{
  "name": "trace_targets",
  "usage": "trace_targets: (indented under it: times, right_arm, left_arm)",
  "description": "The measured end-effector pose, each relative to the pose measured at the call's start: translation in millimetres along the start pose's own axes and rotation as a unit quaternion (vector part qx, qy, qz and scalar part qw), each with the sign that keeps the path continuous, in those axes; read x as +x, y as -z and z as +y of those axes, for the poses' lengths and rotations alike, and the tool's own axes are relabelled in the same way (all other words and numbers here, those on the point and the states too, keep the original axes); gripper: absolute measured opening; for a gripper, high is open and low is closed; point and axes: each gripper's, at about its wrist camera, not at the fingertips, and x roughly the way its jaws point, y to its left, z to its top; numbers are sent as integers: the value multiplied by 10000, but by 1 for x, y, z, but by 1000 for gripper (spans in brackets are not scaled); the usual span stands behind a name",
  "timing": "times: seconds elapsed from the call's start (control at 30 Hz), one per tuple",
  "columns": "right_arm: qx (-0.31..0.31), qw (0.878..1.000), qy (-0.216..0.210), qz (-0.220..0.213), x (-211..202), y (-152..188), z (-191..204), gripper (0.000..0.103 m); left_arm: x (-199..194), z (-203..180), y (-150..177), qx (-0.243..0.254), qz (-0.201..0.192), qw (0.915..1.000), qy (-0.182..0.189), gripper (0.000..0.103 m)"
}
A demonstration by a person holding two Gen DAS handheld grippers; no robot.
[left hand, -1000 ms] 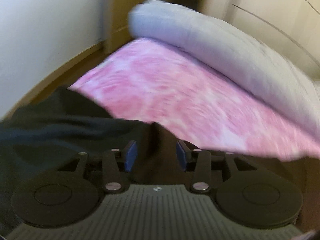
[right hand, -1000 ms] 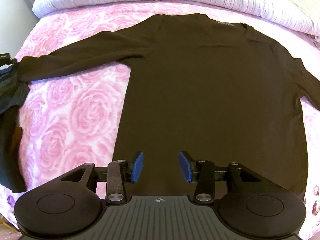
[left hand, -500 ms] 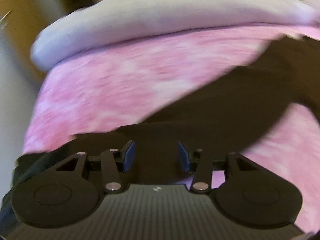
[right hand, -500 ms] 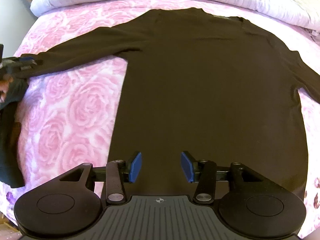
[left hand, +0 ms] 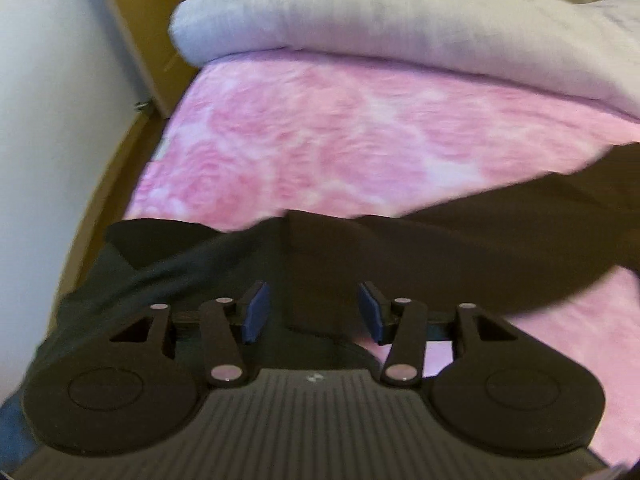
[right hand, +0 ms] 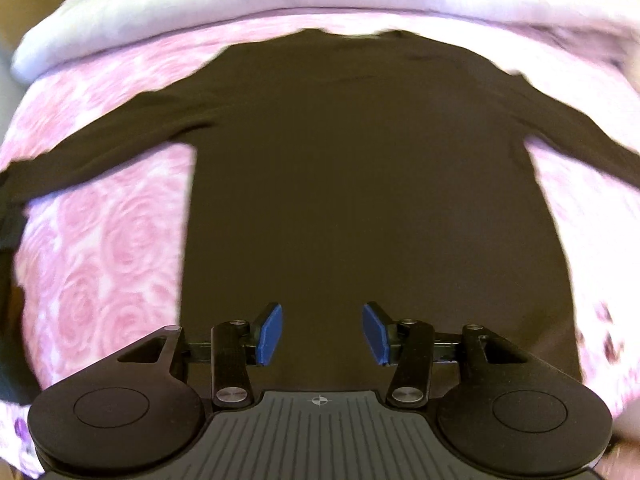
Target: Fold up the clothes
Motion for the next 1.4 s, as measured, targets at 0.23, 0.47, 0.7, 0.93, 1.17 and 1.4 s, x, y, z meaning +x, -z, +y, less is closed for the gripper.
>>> trace_targets:
  times: [0.23, 0.47, 0.7, 0.93, 1.17, 1.4]
  right_arm:
    - [776, 9937, 802, -119, -55, 42, -72, 49]
    - [1546, 9811, 1076, -453, -111, 90, -148, 60]
    - [1886, 9770, 632, -768, -148, 132, -186, 69]
    - [1198, 9869, 304, -1035, -176, 143, -175, 71]
    - [1604, 9769, 329, -1371, -209, 170, -187, 72]
    - [1795, 9704, 586, -1504, -242, 195, -161, 72]
  left_arm:
    - [-70, -56, 29, 282, 26, 9980, 564, 66]
    - [-147, -112, 64, 627, 129, 9928, 1015, 83]
    - [-216, -165, 83, 794, -75, 9895, 1206, 83]
    - [-278, -198, 97, 1098, -471, 9857, 1191, 84]
    - [-304, -204, 105, 1291, -676, 9799, 1363, 84]
    - [-319, -195, 106, 1761, -920, 9649, 1720, 84]
